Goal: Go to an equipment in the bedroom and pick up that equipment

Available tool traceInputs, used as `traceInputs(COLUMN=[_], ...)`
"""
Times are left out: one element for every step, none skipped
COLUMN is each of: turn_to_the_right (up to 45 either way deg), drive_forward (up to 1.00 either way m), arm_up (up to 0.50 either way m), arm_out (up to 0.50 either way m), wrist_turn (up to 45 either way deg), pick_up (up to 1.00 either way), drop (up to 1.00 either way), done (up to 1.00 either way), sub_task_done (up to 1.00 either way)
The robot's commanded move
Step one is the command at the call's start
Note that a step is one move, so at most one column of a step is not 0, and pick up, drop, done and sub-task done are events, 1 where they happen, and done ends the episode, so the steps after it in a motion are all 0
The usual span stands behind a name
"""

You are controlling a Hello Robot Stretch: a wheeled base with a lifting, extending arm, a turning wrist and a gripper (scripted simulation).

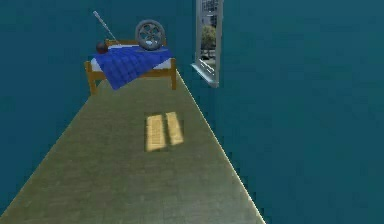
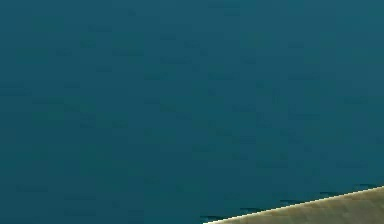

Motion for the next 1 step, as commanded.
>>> traceInputs(turn_to_the_right=[-3.0], drive_forward=[0.0], arm_up=[0.0], arm_out=[0.0], wrist_turn=[0.0], pick_up=[0.0], drop=[0.0], done=[0.0], sub_task_done=[0.0])
